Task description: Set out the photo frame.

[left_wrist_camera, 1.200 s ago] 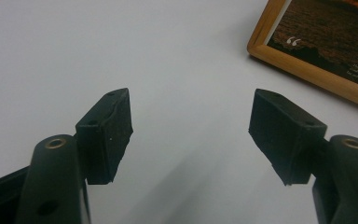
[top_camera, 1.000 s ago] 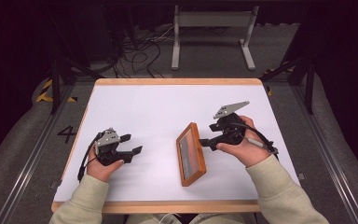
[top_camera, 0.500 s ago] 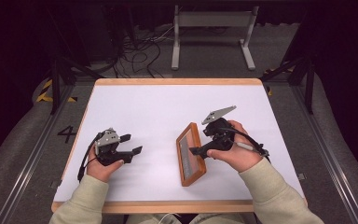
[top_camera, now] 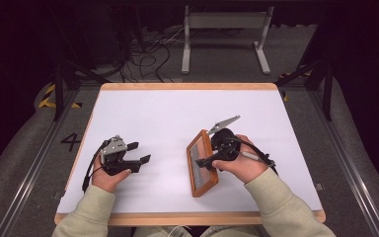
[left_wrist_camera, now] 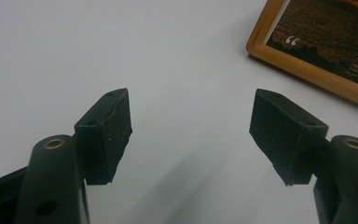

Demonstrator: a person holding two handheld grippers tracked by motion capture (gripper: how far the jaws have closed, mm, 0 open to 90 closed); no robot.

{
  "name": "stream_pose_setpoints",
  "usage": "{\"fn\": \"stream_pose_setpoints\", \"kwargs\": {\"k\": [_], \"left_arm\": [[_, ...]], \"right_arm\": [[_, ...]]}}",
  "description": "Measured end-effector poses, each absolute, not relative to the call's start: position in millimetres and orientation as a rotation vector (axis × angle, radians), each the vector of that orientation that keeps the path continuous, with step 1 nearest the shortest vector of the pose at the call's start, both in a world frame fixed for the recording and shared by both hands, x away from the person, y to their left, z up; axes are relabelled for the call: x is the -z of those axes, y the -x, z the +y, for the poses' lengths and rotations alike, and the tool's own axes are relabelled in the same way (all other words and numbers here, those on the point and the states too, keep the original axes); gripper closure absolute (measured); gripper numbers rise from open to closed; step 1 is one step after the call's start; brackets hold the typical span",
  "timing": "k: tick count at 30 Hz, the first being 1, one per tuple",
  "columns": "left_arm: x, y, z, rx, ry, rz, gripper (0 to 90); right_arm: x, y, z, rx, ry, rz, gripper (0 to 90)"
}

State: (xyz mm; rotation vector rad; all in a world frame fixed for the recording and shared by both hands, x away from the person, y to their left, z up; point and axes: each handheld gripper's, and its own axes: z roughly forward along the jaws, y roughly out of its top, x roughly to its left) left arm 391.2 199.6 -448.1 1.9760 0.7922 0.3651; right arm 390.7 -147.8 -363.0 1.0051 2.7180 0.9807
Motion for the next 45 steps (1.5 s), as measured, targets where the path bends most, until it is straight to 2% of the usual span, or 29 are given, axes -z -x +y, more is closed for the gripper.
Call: {"fn": "stream_pose_setpoints", "kwargs": {"k": [4, 10, 32, 39, 45], "left_arm": [[448.3, -391.6, 199.5, -0.366, -1.98, 0.786, 29.9], [448.3, -391.6, 199.5, -0.366, -1.982, 0.786, 29.8], [448.5, -391.1, 199.3, -0.363, -1.977, 0.791, 29.7], [448.3, -391.1, 200.0, -0.365, -1.976, 0.793, 29.7], [448.2, -391.4, 201.3, -0.373, -1.982, 0.785, 29.7]], "right_arm": [[367.6, -389.9, -146.5, -0.958, -1.047, 2.742, 30.4], [371.9, -390.1, -144.1, -0.936, -1.087, 2.755, 34.9], [377.5, -389.8, -138.8, -0.855, -1.212, 2.802, 47.1], [373.5, -387.8, -140.7, -0.817, -1.321, 2.77, 61.4], [370.7, -389.9, -142.5, -0.816, -1.372, 2.771, 68.6]]}}
